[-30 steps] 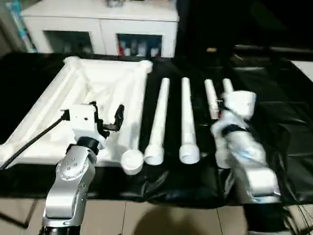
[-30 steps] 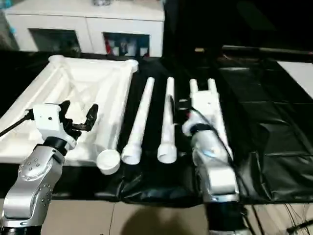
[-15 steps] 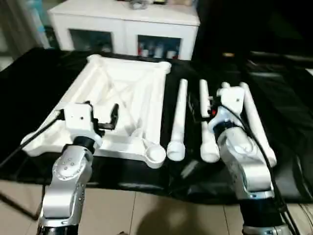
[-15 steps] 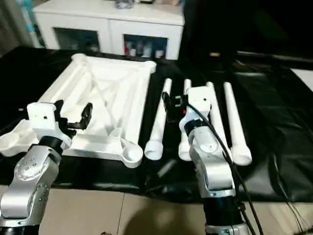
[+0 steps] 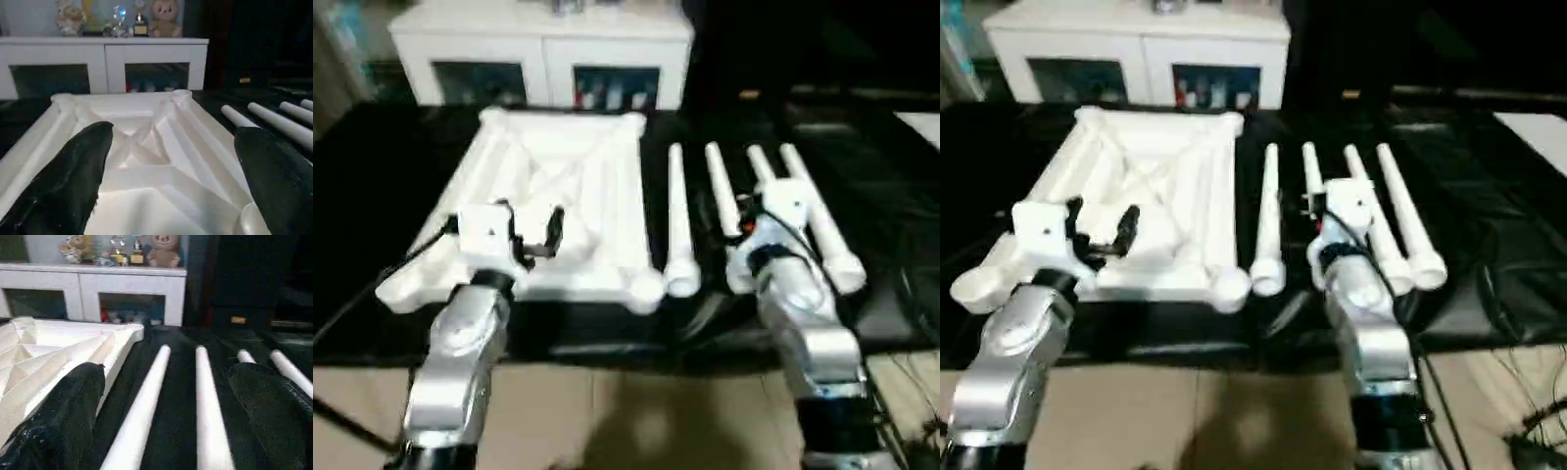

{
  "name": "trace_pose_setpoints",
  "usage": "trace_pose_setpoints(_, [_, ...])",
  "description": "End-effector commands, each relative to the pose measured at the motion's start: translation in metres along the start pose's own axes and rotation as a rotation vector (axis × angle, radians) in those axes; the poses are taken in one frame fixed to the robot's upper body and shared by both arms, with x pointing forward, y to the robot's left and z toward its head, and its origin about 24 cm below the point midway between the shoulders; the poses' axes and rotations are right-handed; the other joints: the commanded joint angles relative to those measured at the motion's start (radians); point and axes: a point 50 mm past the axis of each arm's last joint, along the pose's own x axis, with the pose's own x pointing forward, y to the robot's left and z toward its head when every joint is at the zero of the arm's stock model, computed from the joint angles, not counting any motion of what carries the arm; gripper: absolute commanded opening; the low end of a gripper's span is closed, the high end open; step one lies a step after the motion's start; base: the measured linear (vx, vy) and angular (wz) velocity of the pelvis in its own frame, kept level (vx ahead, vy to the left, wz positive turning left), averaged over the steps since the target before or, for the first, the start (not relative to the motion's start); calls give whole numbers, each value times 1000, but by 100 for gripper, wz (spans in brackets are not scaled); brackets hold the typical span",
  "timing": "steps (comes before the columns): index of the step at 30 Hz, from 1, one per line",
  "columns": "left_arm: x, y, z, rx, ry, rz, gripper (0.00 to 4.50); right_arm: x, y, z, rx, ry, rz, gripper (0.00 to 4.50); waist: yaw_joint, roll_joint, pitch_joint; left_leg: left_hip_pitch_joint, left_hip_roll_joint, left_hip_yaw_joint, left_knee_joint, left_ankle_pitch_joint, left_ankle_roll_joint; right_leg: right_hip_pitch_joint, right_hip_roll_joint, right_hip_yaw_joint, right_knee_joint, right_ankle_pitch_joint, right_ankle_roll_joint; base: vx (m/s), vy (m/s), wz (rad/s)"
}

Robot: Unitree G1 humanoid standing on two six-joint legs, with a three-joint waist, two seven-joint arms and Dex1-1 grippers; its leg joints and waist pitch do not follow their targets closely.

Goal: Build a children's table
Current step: Move to table

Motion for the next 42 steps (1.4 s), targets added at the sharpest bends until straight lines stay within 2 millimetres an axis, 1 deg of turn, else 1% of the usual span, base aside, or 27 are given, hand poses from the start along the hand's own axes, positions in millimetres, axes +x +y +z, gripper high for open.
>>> trace_pose_setpoints(1, [0,1,1,53,4,5,443,2,6,4,8,-10,18,450,-20,40,-55,48,99,-58,-171,-101,70,9,33,13,-3,-82,-159,-89,191,15])
trace_pose_setpoints(3, [1,-2,0,60,4,0,443,2,6,5,6,-12,19,450,-16,50,-49,44,130,-71,-195,-265,-95,10,25,34,-19,14,-95,-79,140,12])
trace_pose_setpoints(5, [2,-4,0,56,4,-2,443,2,6,5,4,-12,19,450,-18,54,-46,62,187,-91,-236,-336,-113,-13,32,26,20,-50,-57,-65,73,18])
trace_pose_setpoints(8, [4,-6,-1,41,4,-2,443,1,5,5,1,-11,20,450,-12,44,-57,69,211,-89,-257,-323,40,-31,21,33,59,-89,-68,-50,-87,20])
trace_pose_setpoints(10, [4,-6,-1,43,8,2,443,2,5,6,-3,-11,24,450,-13,2,-65,50,143,-49,-239,-277,211,0,-1,57,-4,1,-248,-41,-202,11])
trace_pose_setpoints(11, [4,-6,-1,47,10,3,443,2,5,6,-4,-11,25,450,-14,-12,-66,31,97,-20,-211,-267,233,8,-8,58,-49,9,-350,-44,-237,4])
trace_pose_setpoints(12, [4,-6,-2,27,9,6,443,2,5,6,-5,-11,27,450,14,-75,-80,-14,-70,88,23,-216,235,50,-29,85,-156,-70,-496,-23,-124,1])
trace_pose_setpoints(14, [4,-6,-2,3,15,13,443,2,5,6,-8,-8,31,450,32,-70,-60,-78,-61,83,104,-101,178,74,-70,110,-142,-146,-391,-26,-241,0])
trace_pose_setpoints(17, [4,-5,-2,-2,21,18,443,3,3,6,-10,0,36,450,44,-44,-56,-56,-29,34,-15,-22,166,94,-93,126,-164,-224,3,-42,-237,-4])
trace_pose_setpoints(19, [4,-4,-3,5,26,18,443,4,2,6,-10,5,38,450,41,-4,-70,-14,94,-39,-112,36,249,73,-54,76,-131,-125,146,-56,-124,-2])
trace_pose_setpoints(20, [3,-4,-3,4,27,19,443,4,3,5,-12,15,53,450,30,9,-84,48,228,-99,-148,75,348,24,-66,65,-46,-48,143,-27,-106,0])
trace_pose_setpoints(21, [3,-3,-3,1,26,21,443,4,5,4,-16,25,72,450,22,1,-70,85,219,-74,-155,64,378,-37,-72,90,7,-24,63,-3,-87,15])
trace_pose_setpoints(22, [3,-3,-3,1,26,21,443,4,5,4,-16,25,72,450,15,-13,-59,69,173,-43,-151,6,348,-31,-68,99,-6,-8,17,-3,-87,15])
trace_pose_setpoints(23, [3,-3,-3,1,26,21,443,4,5,4,-16,25,72,450,28,-32,-44,44,66,21,-134,-184,223,16,-83,119,-84,-118,-67,-15,-68,18])
trace_pose_setpoints(24, [3,-3,-3,1,26,24,443,4,9,3,-38,30,98,450,53,-44,-32,31,40,39,-105,-197,131,62,-126,144,-136,-468,-91,-24,-81,7])
trace_pose_setpoints(25, [4,-1,-3,-1,24,31,443,3,13,2,-62,36,123,450,65,-39,-28,46,45,40,-98,-185,106,55,-129,147,-156,-647,-79,-24,-81,7])
trace_pose_setpoints(27, [4,0,-3,-2,22,39,443,2,19,-1,-77,47,148,450,64,-37,-18,67,37,49,-131,-219,83,66,-77,111,-186,-869,-55,-14,-37,2])
trace_pose_setpoints(28, [4,1,-3,-3,21,40,443,2,20,-2,-70,53,151,450,78,-51,-13,-10,35,21,-146,-209,124,127,-115,67,-175,-845,-43,0,0,0])
trace_pose_setpoints(31, [3,3,-2,1,21,45,443,1,25,-5,-57,64,165,450,49,4,-23,2,41,0,-157,-266,129,171,-105,-18,-197,-722,-60,56,14,42])
trace_pose_setpoints(33, [3,4,-2,2,22,46,443,1,24,-6,-34,65,160,450,5,24,-31,96,92,-58,-218,-391,132,125,-14,-41,-132,-408,-104,114,20,43])
trace_pose_setpoints(34, [2,4,-3,2,22,46,443,1,24,-6,-24,66,155,450,-13,36,-29,168,137,-63,-227,-475,111,67,4,-22,-88,-337,-115,144,20,41])
trace_pose_setpoints(36, [2,5,-3,5,24,46,443,1,22,-6,-22,69,154,450,-27,9,-33,207,164,-98,-230,-357,229,-24,1,26,37,-79,-26,172,13,24])
trace_pose_setpoints(38, [2,5,-3,5,25,46,443,0,22,-6,-21,65,158,450,-26,-2,-36,189,82,-38,-202,-185,326,-36,-7,44,-5,10,-16,154,-11,10])
trace_pose_setpoints(39, [2,5,-4,6,26,44,443,0,23,-5,-22,60,164,450,-15,-47,-54,120,-5,27,-158,-129,313,49,-42,95,-76,61,-33,126,-80,11])
trace_pose_setpoints(40, [2,6,-4,6,26,43,443,-1,23,-5,-21,57,165,450,8,-56,-49,69,-37,46,-117,-118,292,102,-80,143,-115,-51,-101,126,-80,11])
trace_pose_setpoints(41, [1,6,-4,6,26,41,443,-1,23,-4,-16,50,168,450,44,-66,-64,8,-47,35,-11,-92,236,181,-169,242,-150,-108,-259,156,-71,16])
trace_pose_setpoints(42, [1,6,-4,9,28,36,443,-2,24,-3,-23,45,171,450,54,-63,-69,-45,-30,16,30,-9,167,212,-162,242,-126,43,-365,184,-42,8])
